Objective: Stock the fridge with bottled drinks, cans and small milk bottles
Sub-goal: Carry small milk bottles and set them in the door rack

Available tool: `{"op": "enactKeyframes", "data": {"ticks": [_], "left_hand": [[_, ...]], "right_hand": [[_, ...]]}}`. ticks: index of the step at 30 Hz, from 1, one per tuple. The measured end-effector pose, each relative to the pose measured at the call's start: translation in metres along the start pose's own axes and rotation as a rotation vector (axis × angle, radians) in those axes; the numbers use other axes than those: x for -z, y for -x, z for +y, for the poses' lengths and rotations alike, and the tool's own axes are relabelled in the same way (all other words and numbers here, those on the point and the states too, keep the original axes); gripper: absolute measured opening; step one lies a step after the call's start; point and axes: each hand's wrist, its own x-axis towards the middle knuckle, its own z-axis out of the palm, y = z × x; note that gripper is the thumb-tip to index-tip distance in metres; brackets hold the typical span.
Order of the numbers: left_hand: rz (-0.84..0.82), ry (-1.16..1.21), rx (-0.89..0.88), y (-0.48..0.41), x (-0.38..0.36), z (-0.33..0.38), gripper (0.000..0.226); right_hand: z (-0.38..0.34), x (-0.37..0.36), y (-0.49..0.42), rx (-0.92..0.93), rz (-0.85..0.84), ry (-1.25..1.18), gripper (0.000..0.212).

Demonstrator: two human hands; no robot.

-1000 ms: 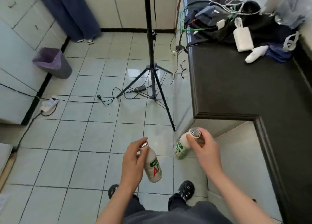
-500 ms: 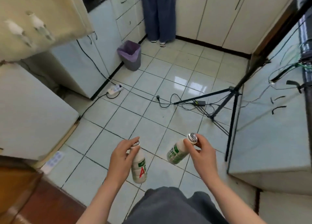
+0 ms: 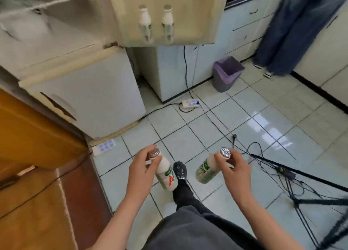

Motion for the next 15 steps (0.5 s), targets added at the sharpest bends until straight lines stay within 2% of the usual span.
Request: {"op": "enactKeyframes", "data": {"ticks": [8,11,15], "left_hand": [[0.179,-0.123,0.011,-0.143,0.038,0.040,0.037],[0.252,-0.111,-0.018,-0.189,0.042,0.057,0.031],[0.287,-0.074,-0.055,-0.234,0.040,0.076,0.032]], "right_hand": [[-0.079,-0.090,-0.168,0.146,-0.252,0.030,0.015],[-0.108,-0.111,-0.218,0.184,-0.283,0.017,0.019],[-0.142,-0.130,-0.261,0.227,-0.234,-0.032,0.014]]}}
